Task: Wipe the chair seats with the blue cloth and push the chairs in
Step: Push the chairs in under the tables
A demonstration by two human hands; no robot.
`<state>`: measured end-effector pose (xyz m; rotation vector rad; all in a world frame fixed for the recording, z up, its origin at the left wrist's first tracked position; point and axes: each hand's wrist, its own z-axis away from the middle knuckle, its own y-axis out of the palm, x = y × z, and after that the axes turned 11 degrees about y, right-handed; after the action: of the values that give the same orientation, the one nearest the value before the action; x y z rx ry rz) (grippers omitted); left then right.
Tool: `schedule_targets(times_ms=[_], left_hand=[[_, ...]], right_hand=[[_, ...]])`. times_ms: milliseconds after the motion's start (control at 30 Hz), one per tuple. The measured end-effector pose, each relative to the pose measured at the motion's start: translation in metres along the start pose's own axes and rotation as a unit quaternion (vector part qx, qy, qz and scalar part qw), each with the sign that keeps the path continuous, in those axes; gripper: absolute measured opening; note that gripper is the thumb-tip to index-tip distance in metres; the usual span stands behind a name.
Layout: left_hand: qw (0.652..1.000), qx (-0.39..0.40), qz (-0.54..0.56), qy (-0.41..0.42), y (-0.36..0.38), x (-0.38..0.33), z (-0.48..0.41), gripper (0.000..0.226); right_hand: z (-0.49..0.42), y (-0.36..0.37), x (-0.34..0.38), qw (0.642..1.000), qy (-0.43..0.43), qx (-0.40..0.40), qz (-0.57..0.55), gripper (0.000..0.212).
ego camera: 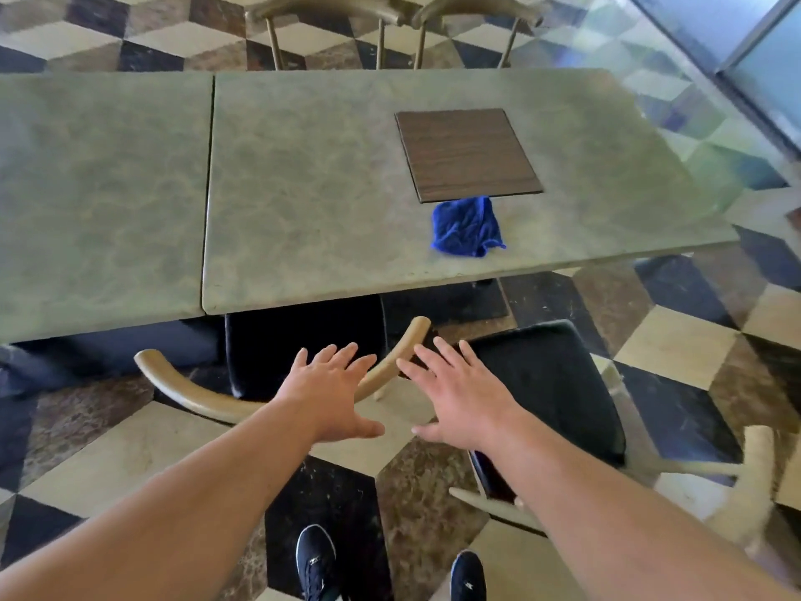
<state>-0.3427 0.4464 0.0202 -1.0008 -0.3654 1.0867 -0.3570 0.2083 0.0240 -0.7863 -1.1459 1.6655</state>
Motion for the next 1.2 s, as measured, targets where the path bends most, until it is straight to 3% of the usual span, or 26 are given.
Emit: schedule_targets(times_ms=[367, 600, 1067, 1200], left_hand=[[0.999, -0.031, -0.017, 0.025, -0.012, -0.257, -0.091, 0.12], [0.999, -0.029, 0.02, 0.017, -0.004, -0.42, -0.123, 0.116], [0.993, 0.022, 0.102, -0.048, 0.062, -0.459, -0.112, 0.123], [0.983, 0.092, 0.152, -0.051, 0.091, -0.468, -0.106, 0.13]], right_hand=[[0.158, 0.022, -0.235, 0.997, 0.052, -0.048, 0.008, 0.101], [0.255, 0.048, -0.381, 0.998, 0.056, -0.019, 0.027, 0.102], [0.293, 0.121, -0.389, 0.999, 0.007, 0.053, 0.002, 0.108], [0.292, 0.151, -0.38, 0.992, -0.027, 0.121, 0.021, 0.113]])
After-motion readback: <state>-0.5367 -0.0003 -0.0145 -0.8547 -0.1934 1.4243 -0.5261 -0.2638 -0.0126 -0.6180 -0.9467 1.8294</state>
